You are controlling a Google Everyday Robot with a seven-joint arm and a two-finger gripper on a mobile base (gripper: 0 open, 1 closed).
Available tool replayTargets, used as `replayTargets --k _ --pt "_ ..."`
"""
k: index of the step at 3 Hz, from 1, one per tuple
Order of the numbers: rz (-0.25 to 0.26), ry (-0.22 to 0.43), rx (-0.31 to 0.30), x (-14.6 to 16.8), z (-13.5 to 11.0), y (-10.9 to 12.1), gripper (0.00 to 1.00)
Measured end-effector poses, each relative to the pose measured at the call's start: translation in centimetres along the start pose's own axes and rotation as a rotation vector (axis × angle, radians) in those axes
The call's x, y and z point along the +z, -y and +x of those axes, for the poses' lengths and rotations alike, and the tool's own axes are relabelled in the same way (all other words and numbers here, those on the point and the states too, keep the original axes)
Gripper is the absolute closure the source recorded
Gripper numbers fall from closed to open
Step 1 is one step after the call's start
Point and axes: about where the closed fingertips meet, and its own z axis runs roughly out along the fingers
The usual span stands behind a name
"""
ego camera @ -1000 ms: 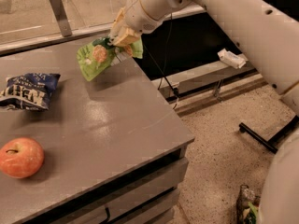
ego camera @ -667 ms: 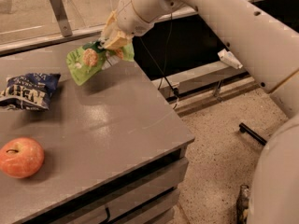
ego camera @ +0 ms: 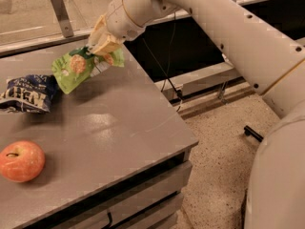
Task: Move green rice chip bag near blue chip bag
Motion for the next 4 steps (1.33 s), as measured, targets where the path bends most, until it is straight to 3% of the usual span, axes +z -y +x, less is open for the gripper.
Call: replayTargets --k 2,3,4 --pt "-0.007 0.003 -0.001 0.42 -0.14 -0.13 0.13" --pt "-0.010 0.005 -0.002 0.64 -0.22 -0.20 0.00" --pt "-0.010 0.005 -0.002 0.64 -0.23 -0.21 0.00"
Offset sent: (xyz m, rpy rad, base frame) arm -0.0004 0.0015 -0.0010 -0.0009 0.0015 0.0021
